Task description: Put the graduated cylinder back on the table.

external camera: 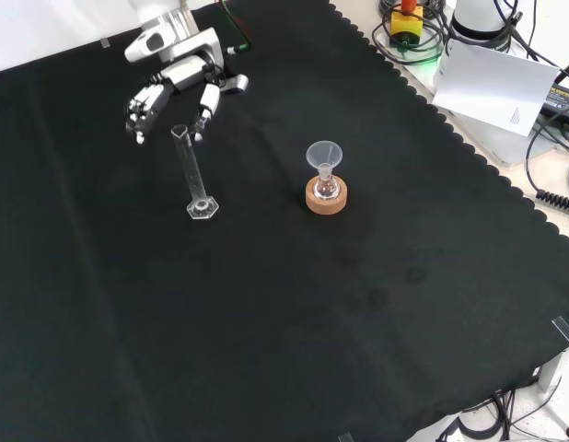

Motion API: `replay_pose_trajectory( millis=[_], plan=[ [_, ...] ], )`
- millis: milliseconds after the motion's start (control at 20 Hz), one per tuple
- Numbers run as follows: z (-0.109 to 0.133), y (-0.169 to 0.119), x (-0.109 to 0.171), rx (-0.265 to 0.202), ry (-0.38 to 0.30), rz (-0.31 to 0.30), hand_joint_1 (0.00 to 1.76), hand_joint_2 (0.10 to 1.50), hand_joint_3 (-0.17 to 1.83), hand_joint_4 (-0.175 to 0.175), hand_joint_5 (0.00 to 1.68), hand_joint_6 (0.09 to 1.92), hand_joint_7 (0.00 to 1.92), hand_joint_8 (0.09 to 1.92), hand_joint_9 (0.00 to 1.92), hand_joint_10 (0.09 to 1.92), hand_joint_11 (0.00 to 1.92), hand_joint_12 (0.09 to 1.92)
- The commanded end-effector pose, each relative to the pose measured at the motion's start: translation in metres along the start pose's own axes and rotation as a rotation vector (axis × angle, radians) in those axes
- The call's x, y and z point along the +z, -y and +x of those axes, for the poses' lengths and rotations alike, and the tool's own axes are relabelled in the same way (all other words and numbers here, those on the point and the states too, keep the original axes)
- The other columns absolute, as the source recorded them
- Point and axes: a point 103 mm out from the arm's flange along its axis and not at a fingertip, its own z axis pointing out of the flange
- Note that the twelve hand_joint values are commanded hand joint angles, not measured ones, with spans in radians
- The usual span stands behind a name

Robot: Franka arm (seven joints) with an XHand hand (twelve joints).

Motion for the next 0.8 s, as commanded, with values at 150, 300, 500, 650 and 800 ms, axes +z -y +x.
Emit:
replay_pose_trajectory(
  millis=[150,300,500,650,800],
  plan=[
    [0.030,0.035,-0.065,0.049,0.149,-0.052,0.89,1.03,-0.17,-0.041,0.35,0.12,0.10,0.66,0.62,0.09,0.22,1.37],
    [0.044,0.050,-0.083,0.052,0.186,-0.063,0.89,1.03,-0.17,-0.041,0.35,0.12,0.10,0.66,0.62,0.09,0.22,1.37],
    [0.062,0.071,-0.102,0.056,0.220,-0.077,0.89,1.03,-0.17,-0.041,0.35,0.11,0.10,0.66,0.62,0.09,0.22,1.37],
    [0.075,0.085,-0.114,0.059,0.240,-0.086,0.88,1.02,-0.17,-0.041,0.35,0.11,0.10,0.66,0.62,0.09,0.22,1.37],
    [0.087,0.097,-0.123,0.060,0.255,-0.093,0.88,1.02,-0.17,-0.041,0.35,0.11,0.10,0.66,0.62,0.09,0.22,1.37]
  ],
)
